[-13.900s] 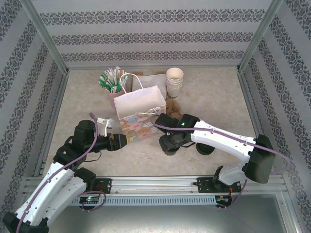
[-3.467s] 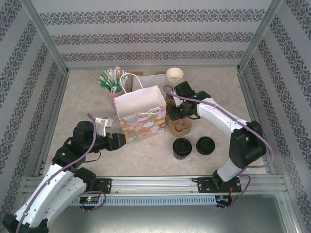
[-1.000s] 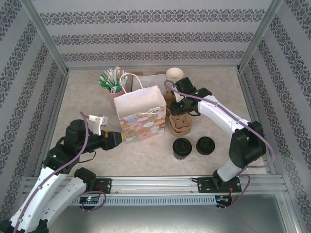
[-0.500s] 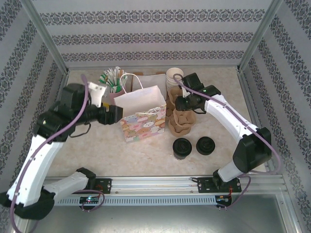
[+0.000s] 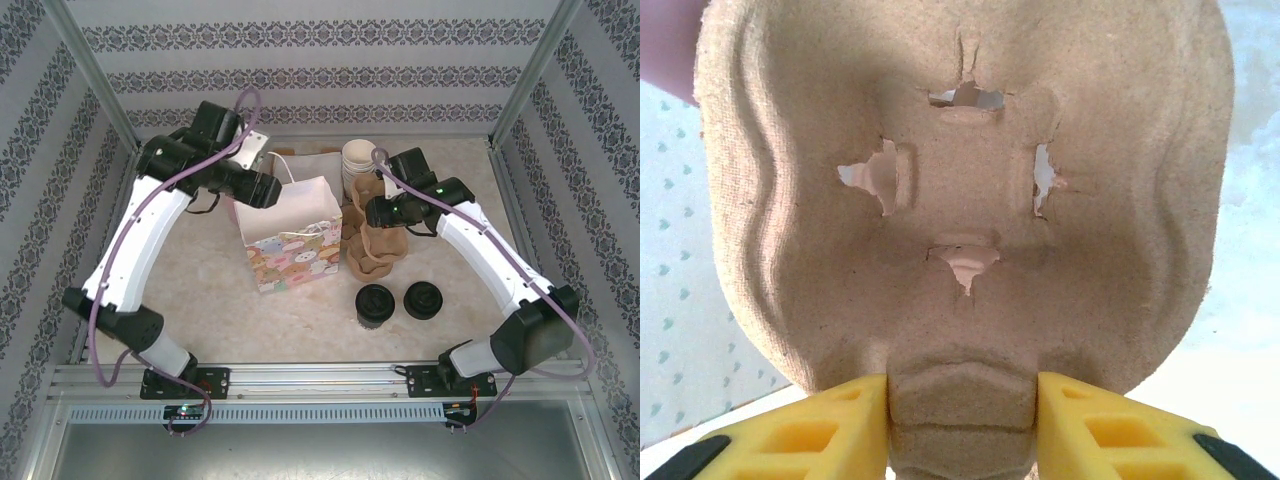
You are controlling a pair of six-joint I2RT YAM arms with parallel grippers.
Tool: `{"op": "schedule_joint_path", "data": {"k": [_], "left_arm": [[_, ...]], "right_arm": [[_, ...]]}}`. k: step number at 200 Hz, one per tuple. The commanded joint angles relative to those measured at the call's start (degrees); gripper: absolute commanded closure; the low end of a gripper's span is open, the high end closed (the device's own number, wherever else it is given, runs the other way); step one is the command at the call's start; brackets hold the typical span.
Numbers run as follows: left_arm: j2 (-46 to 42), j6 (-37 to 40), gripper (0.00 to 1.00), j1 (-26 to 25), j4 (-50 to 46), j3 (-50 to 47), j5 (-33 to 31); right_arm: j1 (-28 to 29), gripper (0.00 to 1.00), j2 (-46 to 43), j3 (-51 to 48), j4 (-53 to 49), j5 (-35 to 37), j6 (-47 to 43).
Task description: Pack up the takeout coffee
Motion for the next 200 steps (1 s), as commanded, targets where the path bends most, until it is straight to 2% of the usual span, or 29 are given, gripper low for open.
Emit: {"op": "schedule_joint_path", "data": {"k": [1, 36, 57, 90, 130, 160, 200], "left_arm": [[3.7, 5.0, 0.24, -0.4, -7.3, 4.0, -3.1], [8.6, 4.8, 0.26, -0.2, -8.7, 7.6, -3.1], [10.3, 5.0, 0.26, -0.2, -8.9, 8.3, -6.1], [12.3, 5.2, 0.26, -0.1, -9.1, 9.0, -6.7], [12.8, 4.7, 0.25, 0.0, -8.5, 9.8, -10.1], [11.7, 4.7, 0.22, 0.2, -7.2, 9.5, -9.9], [11.6, 4.4, 0.34, 0.3, -7.5, 7.1, -7.1]], "right_arm": [[-0.5, 0.59, -3.0, 0.8, -1.6, -1.3, -1.0], [-0.3, 0.59, -4.4, 1.7, -3.1, -2.3, -0.7], [-0.1, 0.59, -5.2, 1.9, -3.6, -2.7, -0.8], [0.0, 0.59, -5.7, 2.2, -4.2, -2.7, -1.0], [0.1, 0.59, -5.8, 2.8, -5.5, -2.7, -1.4], [0.2, 0.59, -5.8, 2.6, -5.4, -2.8, -1.4], [0.3, 0.59, -5.7, 3.1, -5.5, -3.0, -1.3]]}}
